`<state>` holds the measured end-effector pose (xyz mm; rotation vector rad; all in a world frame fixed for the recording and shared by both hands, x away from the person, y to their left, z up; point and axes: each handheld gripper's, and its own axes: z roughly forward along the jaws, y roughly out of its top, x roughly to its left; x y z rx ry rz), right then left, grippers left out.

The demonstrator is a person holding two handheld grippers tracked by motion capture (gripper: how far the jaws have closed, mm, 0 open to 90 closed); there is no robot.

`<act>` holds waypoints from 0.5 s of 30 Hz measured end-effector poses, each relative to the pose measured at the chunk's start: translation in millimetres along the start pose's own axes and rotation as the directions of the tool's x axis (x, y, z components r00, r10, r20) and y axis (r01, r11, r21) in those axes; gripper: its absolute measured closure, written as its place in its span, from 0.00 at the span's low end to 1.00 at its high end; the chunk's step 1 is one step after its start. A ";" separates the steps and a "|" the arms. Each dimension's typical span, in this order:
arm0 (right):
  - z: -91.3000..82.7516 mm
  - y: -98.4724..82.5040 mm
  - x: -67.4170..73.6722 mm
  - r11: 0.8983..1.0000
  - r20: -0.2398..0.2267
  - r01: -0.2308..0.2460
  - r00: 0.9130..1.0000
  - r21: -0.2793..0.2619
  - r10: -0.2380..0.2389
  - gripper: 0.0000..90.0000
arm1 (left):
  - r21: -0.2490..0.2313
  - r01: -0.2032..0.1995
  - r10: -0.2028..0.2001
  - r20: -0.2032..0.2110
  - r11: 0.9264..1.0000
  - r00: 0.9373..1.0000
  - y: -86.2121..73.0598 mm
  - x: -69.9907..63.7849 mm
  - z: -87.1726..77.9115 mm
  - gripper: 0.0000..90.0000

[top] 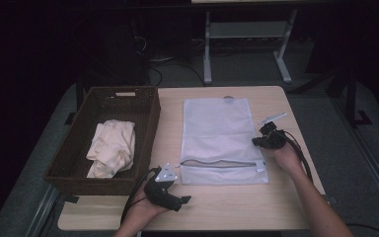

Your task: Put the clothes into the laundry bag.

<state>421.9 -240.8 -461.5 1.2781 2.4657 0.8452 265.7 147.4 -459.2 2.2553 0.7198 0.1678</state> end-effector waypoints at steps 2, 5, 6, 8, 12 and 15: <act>-0.2 -0.1 -0.1 1.000 0.002 0.003 1.000 0.001 -0.003 0.99 | -0.001 0.000 0.000 0.000 1.000 1.000 -0.1 -0.1 -0.2 0.15; -1.3 -0.9 -1.8 1.000 0.002 -0.001 1.000 0.006 0.001 1.00 | -0.001 0.000 0.000 0.000 1.000 1.000 -0.1 -0.1 -0.3 0.15; -1.3 -0.9 -1.8 1.000 0.002 -0.001 1.000 0.006 0.001 1.00 | -0.001 0.000 0.000 0.000 1.000 1.000 -0.1 -0.1 -0.3 0.15; -2.5 -1.8 -3.7 1.000 0.008 -0.001 1.000 0.011 0.001 0.99 | -0.001 0.000 0.000 0.001 1.000 1.000 -0.1 -0.2 -0.2 0.15; -4.3 -3.2 -6.8 1.000 0.013 -0.007 1.000 0.017 0.007 0.99 | -0.002 0.000 0.000 0.001 1.000 1.000 -0.1 -0.6 0.1 0.15; -5.6 -4.4 -9.1 1.000 0.021 -0.010 1.000 0.021 0.009 0.99 | -0.002 -0.001 0.001 0.002 1.000 1.000 0.0 -0.6 0.1 0.15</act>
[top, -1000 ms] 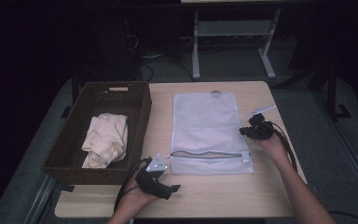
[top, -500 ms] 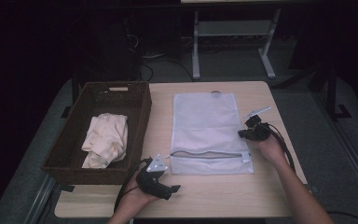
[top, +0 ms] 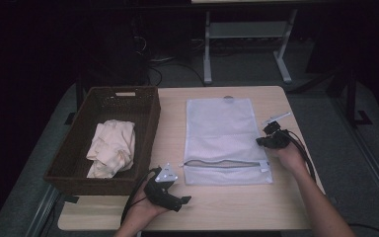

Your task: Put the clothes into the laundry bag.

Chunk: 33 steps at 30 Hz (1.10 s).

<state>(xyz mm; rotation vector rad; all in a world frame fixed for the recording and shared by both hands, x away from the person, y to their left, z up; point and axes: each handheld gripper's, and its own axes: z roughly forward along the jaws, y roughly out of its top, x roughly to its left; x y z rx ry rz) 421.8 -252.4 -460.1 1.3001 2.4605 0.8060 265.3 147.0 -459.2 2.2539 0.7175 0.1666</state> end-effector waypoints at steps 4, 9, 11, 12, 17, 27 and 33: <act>-2.0 -2.1 -4.6 1.000 0.010 -0.004 1.000 0.004 0.004 0.99 | 0.000 0.000 0.000 -0.001 1.000 1.000 0.1 -0.1 0.1 0.15; -5.1 -5.3 -10.9 1.000 0.020 -0.021 1.000 0.009 0.021 0.99 | 0.001 0.000 0.000 -0.001 1.000 1.000 0.0 0.2 0.0 0.15; -5.7 -6.0 -12.0 1.000 0.021 -0.026 0.999 0.010 0.025 0.99 | 0.000 0.001 -0.001 -0.002 1.000 1.000 0.0 0.3 -0.1 0.15; -6.8 -7.4 -14.8 1.000 0.024 -0.028 0.999 0.010 0.028 0.99 | -0.001 0.001 -0.001 -0.002 1.000 1.000 0.0 0.4 -0.3 0.15; -10.1 -11.0 -20.3 0.999 0.036 -0.044 0.998 0.017 0.044 0.99 | 0.000 0.001 -0.001 -0.003 1.000 1.000 -0.1 0.5 -0.6 0.15; -16.5 -18.7 -31.9 0.997 0.065 -0.072 0.995 0.021 0.071 0.99 | 0.000 0.001 -0.001 -0.005 1.000 1.000 0.0 0.7 -0.6 0.15; -20.2 -23.0 -37.1 0.996 0.082 -0.087 0.993 0.026 0.085 0.99 | 0.000 0.001 -0.001 -0.004 1.000 1.000 -0.1 0.6 -0.7 0.15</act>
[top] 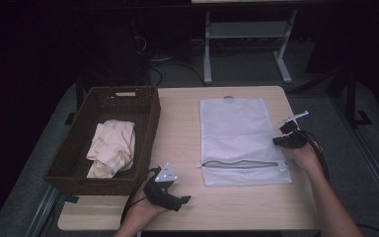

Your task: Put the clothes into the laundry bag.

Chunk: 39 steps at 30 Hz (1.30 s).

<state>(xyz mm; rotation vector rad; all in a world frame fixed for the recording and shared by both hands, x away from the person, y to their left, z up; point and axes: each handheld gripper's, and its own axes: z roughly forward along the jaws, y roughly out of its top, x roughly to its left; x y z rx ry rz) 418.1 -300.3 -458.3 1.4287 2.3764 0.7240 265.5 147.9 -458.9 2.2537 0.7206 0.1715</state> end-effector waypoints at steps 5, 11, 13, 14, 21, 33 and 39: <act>-2.3 -2.9 -5.2 1.000 0.008 -0.018 1.000 0.003 0.018 0.99 | -0.001 0.000 0.000 -0.001 1.000 1.000 0.0 -0.2 -0.3 0.15; -4.5 -5.7 -10.4 0.999 0.015 -0.033 0.999 0.007 0.033 0.99 | 0.000 0.000 0.000 -0.003 1.000 1.000 0.0 -0.1 -0.5 0.15; -5.2 -6.7 -12.5 0.999 0.018 -0.037 0.999 0.008 0.037 0.99 | -0.001 0.001 -0.001 -0.003 1.000 1.000 -0.1 0.0 -0.5 0.15; -5.2 -6.7 -12.5 0.999 0.018 -0.037 0.999 0.008 0.037 0.99 | -0.001 0.001 -0.001 -0.003 1.000 1.000 -0.1 0.0 -0.5 0.15; -8.3 -10.5 -19.8 0.999 0.036 -0.053 0.998 0.014 0.052 0.99 | -0.001 0.001 -0.001 -0.002 1.000 1.000 -0.1 -0.2 -0.3 0.15; -14.5 -18.3 -31.3 0.997 0.073 -0.070 0.995 0.023 0.069 0.99 | 0.000 0.000 0.000 -0.003 1.000 1.000 -0.1 -0.2 -0.5 0.15; -18.7 -25.5 -43.4 0.994 0.072 -0.112 0.991 0.009 0.111 0.99 | 0.002 0.001 -0.001 -0.001 1.000 1.000 0.0 -0.5 0.1 0.15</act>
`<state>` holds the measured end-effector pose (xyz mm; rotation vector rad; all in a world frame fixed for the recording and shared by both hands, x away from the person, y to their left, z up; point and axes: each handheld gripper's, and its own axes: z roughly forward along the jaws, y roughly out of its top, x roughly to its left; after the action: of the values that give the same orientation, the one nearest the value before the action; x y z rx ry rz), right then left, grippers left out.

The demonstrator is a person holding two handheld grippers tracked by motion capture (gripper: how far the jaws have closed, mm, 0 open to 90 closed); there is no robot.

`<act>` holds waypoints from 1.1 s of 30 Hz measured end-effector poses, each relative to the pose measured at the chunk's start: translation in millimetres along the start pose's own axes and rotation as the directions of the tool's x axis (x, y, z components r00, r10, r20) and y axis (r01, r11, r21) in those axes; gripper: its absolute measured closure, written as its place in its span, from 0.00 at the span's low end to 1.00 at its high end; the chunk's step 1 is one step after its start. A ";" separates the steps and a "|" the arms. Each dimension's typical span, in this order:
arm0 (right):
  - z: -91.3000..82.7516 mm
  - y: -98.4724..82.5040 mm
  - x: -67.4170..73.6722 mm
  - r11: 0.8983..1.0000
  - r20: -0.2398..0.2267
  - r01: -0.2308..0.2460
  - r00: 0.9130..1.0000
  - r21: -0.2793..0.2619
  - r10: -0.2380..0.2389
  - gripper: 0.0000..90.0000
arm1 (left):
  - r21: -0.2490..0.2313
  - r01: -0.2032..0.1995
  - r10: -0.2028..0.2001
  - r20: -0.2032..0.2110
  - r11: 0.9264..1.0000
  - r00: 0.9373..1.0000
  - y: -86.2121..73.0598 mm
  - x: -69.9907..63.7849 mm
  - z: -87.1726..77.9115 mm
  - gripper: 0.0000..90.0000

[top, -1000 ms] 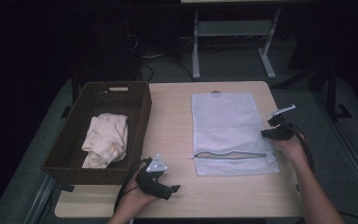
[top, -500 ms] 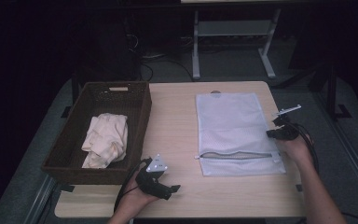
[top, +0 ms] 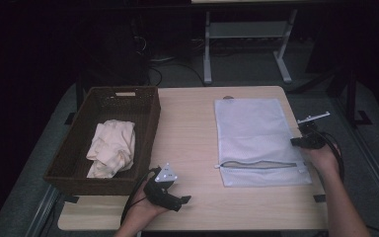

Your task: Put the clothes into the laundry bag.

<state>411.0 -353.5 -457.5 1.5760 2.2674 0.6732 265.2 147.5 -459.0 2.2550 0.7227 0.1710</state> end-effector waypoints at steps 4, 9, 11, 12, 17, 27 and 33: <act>-1.9 -3.6 -8.5 0.999 0.001 -0.033 0.999 -0.007 0.033 0.99 | 0.001 -0.001 0.001 0.001 1.000 1.000 0.0 -0.1 0.5 0.15; -5.4 -7.8 -16.1 0.998 0.013 -0.053 0.998 -0.012 0.054 0.99 | 0.000 0.000 0.000 0.002 1.000 1.000 0.1 0.0 0.6 0.15; -6.1 -8.6 -17.1 0.998 0.020 -0.057 0.998 -0.011 0.058 0.99 | 0.000 0.000 0.000 0.002 1.000 1.000 0.1 -0.1 0.7 0.15; -7.5 -10.4 -19.8 0.998 0.022 -0.067 0.997 -0.010 0.068 0.99 | 0.000 0.000 0.000 0.002 1.000 1.000 0.0 0.0 0.7 0.15; -8.9 -12.4 -21.7 0.997 0.025 -0.073 0.997 -0.008 0.073 0.99 | -0.001 0.003 -0.003 0.004 1.000 1.000 0.2 -0.4 1.4 0.15; -5.5 -8.3 -12.6 1.000 0.019 -0.028 0.999 -0.004 0.028 0.99 | 0.001 0.002 -0.002 0.004 1.000 1.000 0.2 -0.3 1.4 0.15; -9.0 -11.6 -17.6 0.999 0.068 -0.045 0.997 0.015 0.044 1.00 | -0.001 0.003 -0.003 0.002 1.000 1.000 0.0 0.1 0.5 0.15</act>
<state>403.6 -375.2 -456.4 1.6362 2.2006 0.6047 265.4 147.3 -459.3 2.2528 0.7245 0.1677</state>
